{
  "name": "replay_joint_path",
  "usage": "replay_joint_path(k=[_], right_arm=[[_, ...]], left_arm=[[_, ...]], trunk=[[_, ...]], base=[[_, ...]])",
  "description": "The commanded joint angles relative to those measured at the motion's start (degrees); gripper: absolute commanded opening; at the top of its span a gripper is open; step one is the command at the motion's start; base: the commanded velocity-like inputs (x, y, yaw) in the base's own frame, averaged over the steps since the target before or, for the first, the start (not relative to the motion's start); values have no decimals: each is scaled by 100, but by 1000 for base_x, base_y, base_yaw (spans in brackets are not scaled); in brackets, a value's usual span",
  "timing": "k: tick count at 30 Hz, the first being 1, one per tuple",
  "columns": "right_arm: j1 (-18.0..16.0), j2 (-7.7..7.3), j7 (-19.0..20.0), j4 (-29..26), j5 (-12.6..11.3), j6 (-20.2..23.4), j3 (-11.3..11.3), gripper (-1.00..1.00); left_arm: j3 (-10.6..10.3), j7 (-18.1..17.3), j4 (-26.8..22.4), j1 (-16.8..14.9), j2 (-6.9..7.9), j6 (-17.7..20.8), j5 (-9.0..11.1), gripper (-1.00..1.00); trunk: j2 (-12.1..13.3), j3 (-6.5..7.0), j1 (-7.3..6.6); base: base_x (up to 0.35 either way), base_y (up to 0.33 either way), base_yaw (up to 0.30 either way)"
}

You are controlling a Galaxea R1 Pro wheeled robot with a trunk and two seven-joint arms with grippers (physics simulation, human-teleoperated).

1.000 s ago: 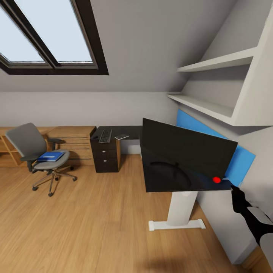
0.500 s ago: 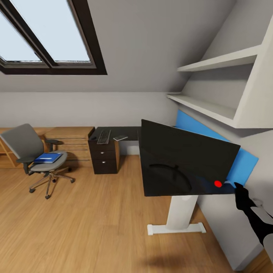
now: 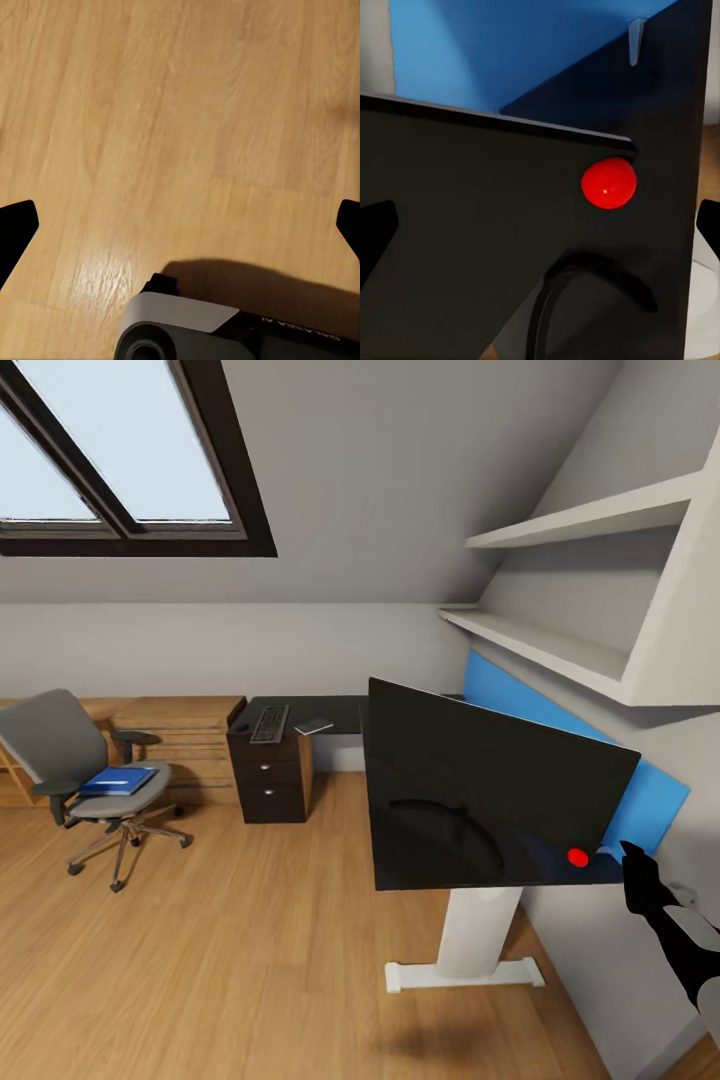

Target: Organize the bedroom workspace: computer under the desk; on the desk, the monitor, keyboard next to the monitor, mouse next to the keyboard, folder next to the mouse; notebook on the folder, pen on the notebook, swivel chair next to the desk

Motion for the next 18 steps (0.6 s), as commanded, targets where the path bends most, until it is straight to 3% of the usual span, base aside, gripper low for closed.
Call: replay_joint_path(k=[1, 10, 18], right_arm=[[-6, 3, 23, 4, -40, 36, -33, 100], [-6, 2, 24, 4, -40, 36, -33, 100], [-6, -41, 15, 11, -40, 42, -33, 100]], left_arm=[[-45, 38, 1, -8, 4, -36, 61, 100], [-54, 38, 6, -8, 0, -32, 68, 100], [-67, 32, 31, -8, -4, -35, 71, 100]], trunk=[[-13, -13, 4], [-13, -13, 4], [-13, -13, 4]], base=[[35, -14, 0], [190, -4, 0], [101, -15, 0]])
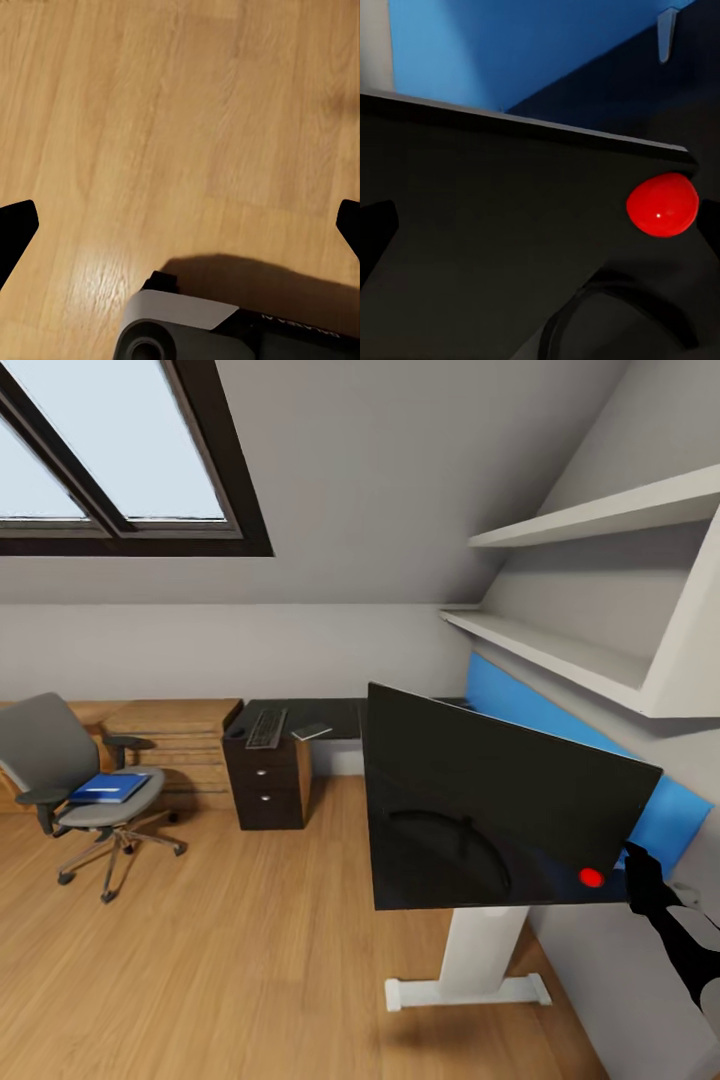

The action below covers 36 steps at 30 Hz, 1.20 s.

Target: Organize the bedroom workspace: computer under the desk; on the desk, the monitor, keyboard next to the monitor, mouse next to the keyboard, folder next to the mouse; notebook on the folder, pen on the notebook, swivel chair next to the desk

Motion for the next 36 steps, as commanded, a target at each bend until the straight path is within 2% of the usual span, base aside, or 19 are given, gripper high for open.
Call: replay_joint_path(k=[1, 8, 26, 36], right_arm=[[-6, -3, 21, 6, -40, 37, -32, 100], [-6, -26, 7, 14, -40, 39, -31, 100], [-6, -35, 6, 15, -40, 46, -39, 100], [-6, -79, -2, 23, -48, 47, -36, 100]], left_arm=[[-46, 37, 2, -8, 2, -36, 61, 100], [-43, 35, 6, -8, 2, -36, 61, 100], [-39, 35, 6, -8, 3, -36, 61, 100], [-41, 35, 6, -8, 3, -36, 61, 100]], trunk=[[-12, -13, 6], [-12, -13, 6], [-12, -13, 6], [-12, -13, 6]], base=[[224, -78, 0], [123, -56, 0], [4, -4, 0], [0, -102, 0]])
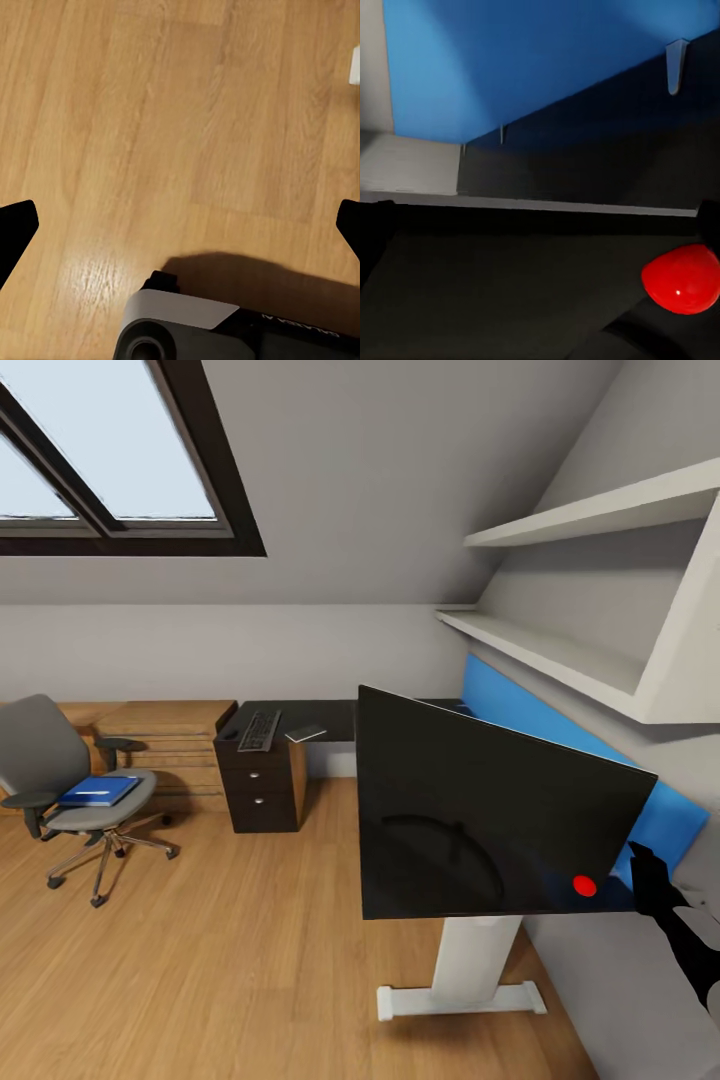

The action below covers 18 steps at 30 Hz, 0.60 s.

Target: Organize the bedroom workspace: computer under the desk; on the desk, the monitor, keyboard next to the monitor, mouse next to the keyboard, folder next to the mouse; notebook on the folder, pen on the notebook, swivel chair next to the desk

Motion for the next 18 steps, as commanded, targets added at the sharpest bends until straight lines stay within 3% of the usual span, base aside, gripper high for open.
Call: replay_joint_path(k=[1, 18], right_arm=[[-6, 1, 23, 5, -39, 36, -33, 100], [-6, -82, 22, 114, -60, 36, -63, 100]], left_arm=[[-45, 38, 1, -7, 4, -36, 61, 100], [-52, 38, 2, -7, -4, -36, 61, 100]], trunk=[[-13, -13, 4], [-13, -13, 4]], base=[[0, -15, 0], [89, -18, 0]])
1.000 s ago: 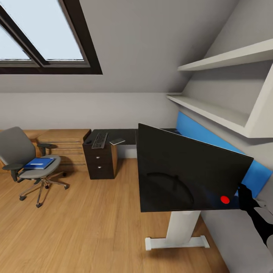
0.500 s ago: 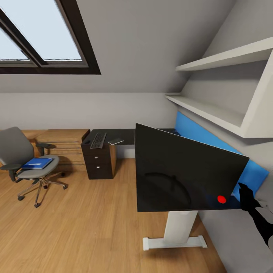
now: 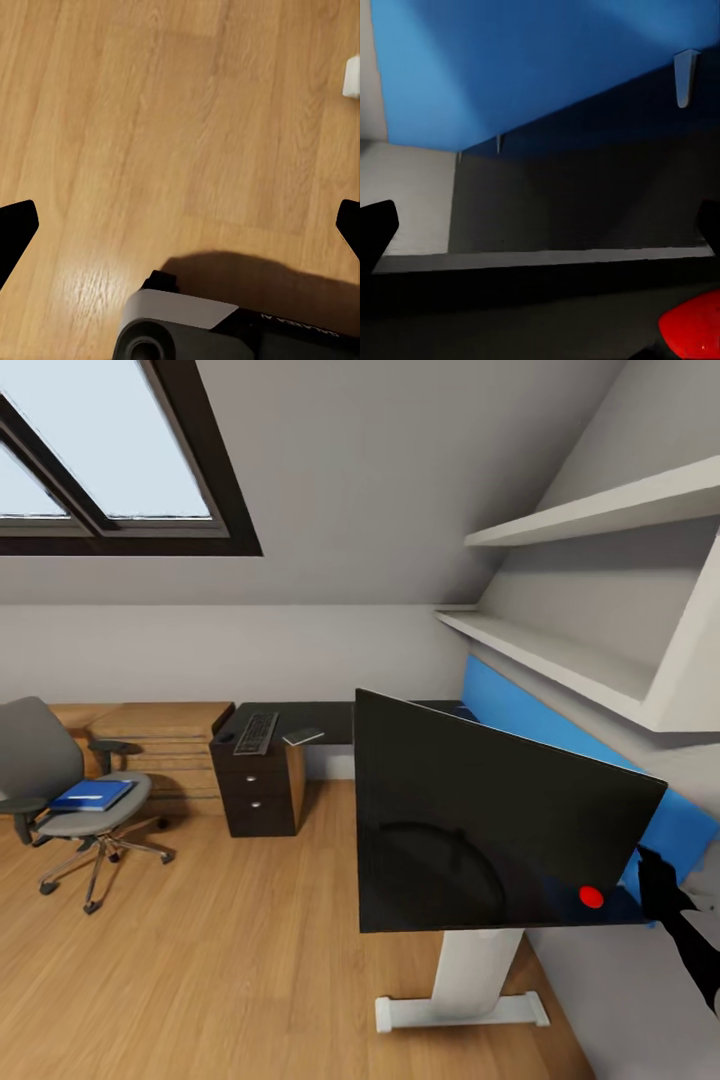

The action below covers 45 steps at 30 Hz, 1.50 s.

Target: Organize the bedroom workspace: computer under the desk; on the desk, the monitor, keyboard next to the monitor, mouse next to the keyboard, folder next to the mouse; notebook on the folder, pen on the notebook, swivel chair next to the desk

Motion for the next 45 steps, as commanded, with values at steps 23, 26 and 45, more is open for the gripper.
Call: replay_joint_path(k=[23, 26, 45], right_arm=[[-7, -85, -8, 63, -45, 36, -128, 100], [-7, -89, -9, 63, -43, 36, -132, 100], [-7, -126, -158, 47, 649, 4, -98, 100]], left_arm=[[-45, 37, 9, -8, 9, -36, 61, 100], [-44, 37, 9, -8, 8, -36, 61, 100], [-47, 37, 9, -8, 4, -36, 61, 100]], trunk=[[-12, -13, 6], [-12, -13, 6], [-12, -13, 6]], base=[[71, -44, 0], [13, -3, 0], [46, 0, 0]])
